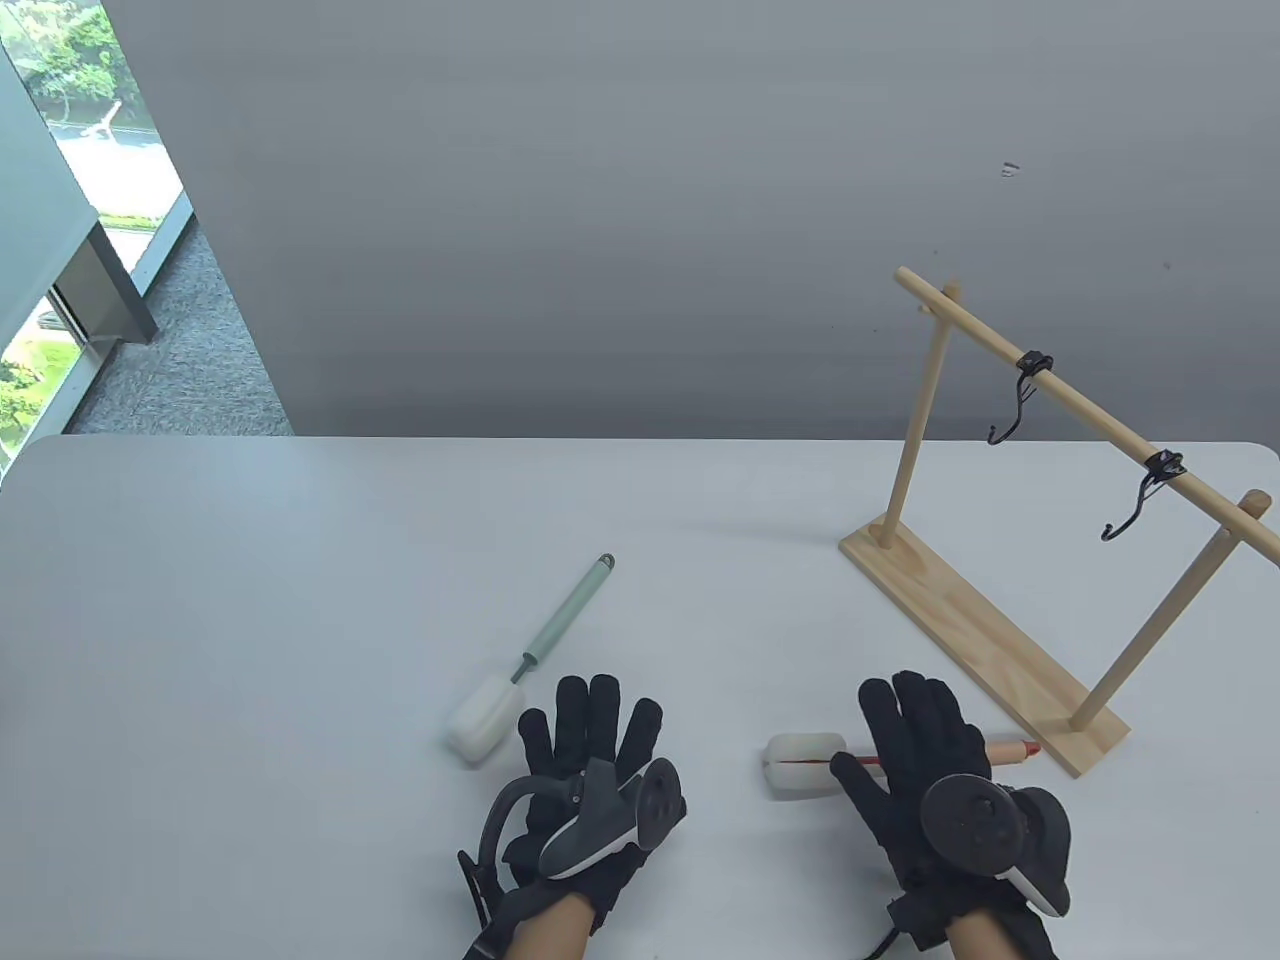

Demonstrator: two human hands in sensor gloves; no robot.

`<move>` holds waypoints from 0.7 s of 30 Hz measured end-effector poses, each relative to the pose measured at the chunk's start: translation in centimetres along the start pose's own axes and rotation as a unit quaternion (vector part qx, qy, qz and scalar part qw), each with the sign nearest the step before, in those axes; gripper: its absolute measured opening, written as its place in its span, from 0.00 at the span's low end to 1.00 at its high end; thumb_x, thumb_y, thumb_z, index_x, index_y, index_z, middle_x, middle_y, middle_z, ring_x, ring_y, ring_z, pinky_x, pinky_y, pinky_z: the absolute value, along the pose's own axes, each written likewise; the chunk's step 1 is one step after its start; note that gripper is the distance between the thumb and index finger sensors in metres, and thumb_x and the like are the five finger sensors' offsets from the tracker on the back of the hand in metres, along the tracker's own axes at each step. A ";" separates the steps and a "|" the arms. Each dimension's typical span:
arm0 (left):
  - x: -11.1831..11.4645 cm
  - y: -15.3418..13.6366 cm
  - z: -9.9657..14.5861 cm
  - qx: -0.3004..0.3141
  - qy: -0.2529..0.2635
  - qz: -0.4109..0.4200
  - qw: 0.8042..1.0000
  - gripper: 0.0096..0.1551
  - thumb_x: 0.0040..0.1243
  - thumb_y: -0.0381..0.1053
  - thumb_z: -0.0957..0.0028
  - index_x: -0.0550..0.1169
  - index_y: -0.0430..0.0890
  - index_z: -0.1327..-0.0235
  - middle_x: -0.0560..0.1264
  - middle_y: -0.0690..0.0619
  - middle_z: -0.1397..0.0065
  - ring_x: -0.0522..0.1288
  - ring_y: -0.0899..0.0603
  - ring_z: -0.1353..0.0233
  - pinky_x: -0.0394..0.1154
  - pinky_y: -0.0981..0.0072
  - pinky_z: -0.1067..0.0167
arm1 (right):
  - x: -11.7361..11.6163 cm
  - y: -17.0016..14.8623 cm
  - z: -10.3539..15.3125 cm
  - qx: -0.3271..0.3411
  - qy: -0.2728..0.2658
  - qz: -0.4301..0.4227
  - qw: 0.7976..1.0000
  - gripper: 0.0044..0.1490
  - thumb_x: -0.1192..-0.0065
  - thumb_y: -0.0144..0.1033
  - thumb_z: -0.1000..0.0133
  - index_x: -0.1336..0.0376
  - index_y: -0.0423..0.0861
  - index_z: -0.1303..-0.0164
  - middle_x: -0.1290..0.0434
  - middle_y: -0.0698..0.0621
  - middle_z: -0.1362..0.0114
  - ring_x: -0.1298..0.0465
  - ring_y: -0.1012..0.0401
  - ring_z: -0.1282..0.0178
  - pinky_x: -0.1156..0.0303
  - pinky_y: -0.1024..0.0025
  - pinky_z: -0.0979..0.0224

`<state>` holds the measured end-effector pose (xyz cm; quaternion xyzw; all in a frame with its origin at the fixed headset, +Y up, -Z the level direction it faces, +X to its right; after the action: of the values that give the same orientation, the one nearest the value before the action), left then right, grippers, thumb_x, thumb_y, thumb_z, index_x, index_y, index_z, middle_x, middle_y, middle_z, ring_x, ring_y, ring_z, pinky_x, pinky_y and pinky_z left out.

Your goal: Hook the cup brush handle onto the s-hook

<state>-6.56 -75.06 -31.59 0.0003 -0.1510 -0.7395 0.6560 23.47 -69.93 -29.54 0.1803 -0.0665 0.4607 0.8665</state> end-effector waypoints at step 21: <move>0.5 -0.4 0.0 -0.025 -0.017 -0.011 0.999 0.51 0.35 0.76 0.53 0.36 0.58 0.24 0.29 0.41 0.18 0.29 0.29 0.18 0.35 0.26 0.29 | -1.3 -9.0 -1.2 -0.308 0.148 -0.063 0.938 0.37 0.39 0.45 0.40 0.35 0.29 0.32 0.19 0.36 0.50 0.16 0.46 0.64 0.22 0.66 0.68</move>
<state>-6.97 -75.50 -31.55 -0.0268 -0.1432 -0.7502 0.6450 30.07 -75.05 -33.29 -0.1616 -0.0649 0.3834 0.9070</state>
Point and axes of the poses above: the tracker on the back of each hand, its own y axis roughly to the thumb side, its own z axis roughly from the fingertips to the wrist, x = y × z, the point moved 3 cm from there along -z, roughly from the wrist to the fingertips
